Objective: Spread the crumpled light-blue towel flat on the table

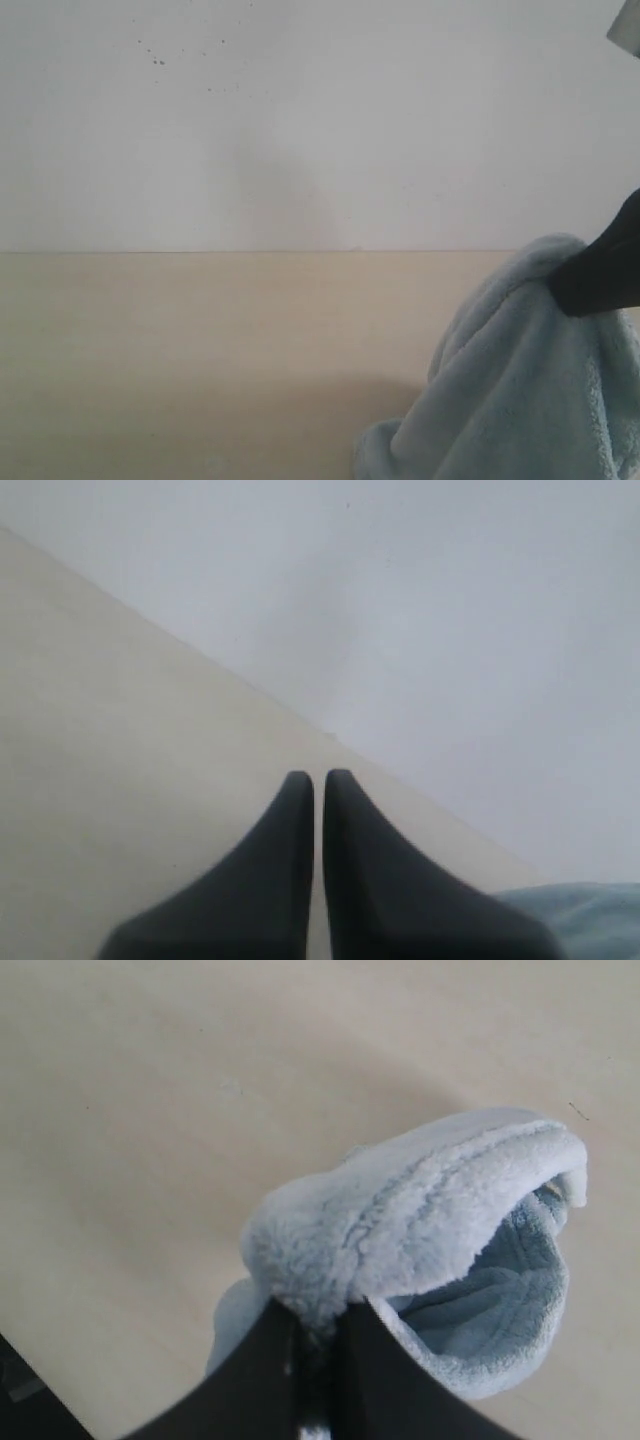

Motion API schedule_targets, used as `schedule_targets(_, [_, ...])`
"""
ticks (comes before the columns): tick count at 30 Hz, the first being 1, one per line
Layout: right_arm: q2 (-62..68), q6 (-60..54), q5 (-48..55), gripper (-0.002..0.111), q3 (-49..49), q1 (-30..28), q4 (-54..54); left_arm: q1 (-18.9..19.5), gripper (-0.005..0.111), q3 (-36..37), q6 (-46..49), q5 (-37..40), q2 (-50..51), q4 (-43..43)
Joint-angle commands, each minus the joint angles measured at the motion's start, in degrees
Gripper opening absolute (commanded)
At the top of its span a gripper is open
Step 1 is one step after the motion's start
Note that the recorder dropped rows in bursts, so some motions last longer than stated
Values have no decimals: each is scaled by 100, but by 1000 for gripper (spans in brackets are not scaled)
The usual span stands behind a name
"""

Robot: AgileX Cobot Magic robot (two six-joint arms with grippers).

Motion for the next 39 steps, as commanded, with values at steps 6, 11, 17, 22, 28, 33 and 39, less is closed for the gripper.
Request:
schedule_targets(6, [-64, -110, -32, 1, 2, 7, 7, -39, 4, 23, 2179, 1127, -16, -2075])
schedule_targets(11, [-64, -187, 59, 1, 2, 7, 7, -39, 4, 23, 5410, 1753, 10, -4896])
schedule_targets(17, [-64, -363, 356, 1, 2, 7, 7, -39, 21, 23, 7753, 1903, 1045, -6568])
schedule_targets(22, [-64, -363, 320, 1, 2, 7, 7, -39, 59, -841, 9396, 2530, 3102, -6737])
schedule_targets(28, [-64, -453, 356, 1, 2, 7, 7, -104, 56, -3178, 11271, 4963, 6728, -6737])
schedule_targets(33, [25, -551, 385, 1, 2, 7, 29, -1163, 56, -4335, 12350, 5090, 8399, -6664])
schedule_targets(39, [225, -623, 435, 1, 2, 7, 84, -2014, 56, -4854, 12577, 5018, 8952, -6737])
